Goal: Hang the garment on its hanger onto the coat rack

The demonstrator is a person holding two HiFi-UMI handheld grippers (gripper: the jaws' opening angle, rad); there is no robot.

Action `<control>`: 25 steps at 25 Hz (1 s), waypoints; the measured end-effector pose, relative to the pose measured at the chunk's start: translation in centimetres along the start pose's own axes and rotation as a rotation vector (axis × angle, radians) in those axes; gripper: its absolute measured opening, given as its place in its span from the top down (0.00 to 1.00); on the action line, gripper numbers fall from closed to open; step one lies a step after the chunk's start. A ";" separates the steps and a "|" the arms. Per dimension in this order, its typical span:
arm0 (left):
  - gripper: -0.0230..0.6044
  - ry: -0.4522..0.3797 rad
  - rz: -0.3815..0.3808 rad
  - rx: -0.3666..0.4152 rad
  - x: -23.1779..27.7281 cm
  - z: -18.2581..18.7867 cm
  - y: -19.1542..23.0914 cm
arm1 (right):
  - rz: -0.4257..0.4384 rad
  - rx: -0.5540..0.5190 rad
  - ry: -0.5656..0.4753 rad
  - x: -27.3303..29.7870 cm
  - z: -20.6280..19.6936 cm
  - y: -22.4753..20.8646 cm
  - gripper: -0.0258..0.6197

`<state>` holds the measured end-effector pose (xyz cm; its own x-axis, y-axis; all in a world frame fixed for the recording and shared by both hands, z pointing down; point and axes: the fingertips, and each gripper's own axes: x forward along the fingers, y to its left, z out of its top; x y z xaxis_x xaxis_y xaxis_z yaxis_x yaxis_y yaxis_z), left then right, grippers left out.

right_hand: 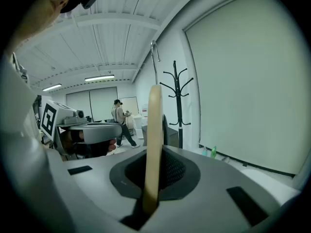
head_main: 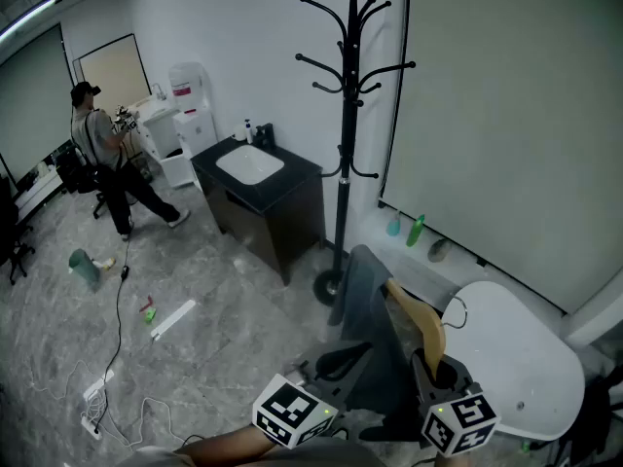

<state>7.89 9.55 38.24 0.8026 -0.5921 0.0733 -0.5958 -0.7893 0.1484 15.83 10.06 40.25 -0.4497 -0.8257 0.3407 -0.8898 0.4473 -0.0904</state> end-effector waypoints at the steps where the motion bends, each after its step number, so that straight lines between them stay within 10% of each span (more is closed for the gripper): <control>1: 0.96 0.000 -0.001 0.001 -0.1 0.0 0.1 | 0.001 -0.005 0.000 0.1 0.1 0.1 0.92; 25: 0.96 0.005 -0.016 -0.006 -5.1 -0.4 8.2 | -0.154 0.055 -0.016 5.7 2.2 0.1 0.92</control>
<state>-1.07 6.13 39.46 0.8120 -0.5787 0.0759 -0.5829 -0.7975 0.1557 13.00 4.67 40.07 -0.3087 -0.8884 0.3399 -0.9509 0.2960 -0.0900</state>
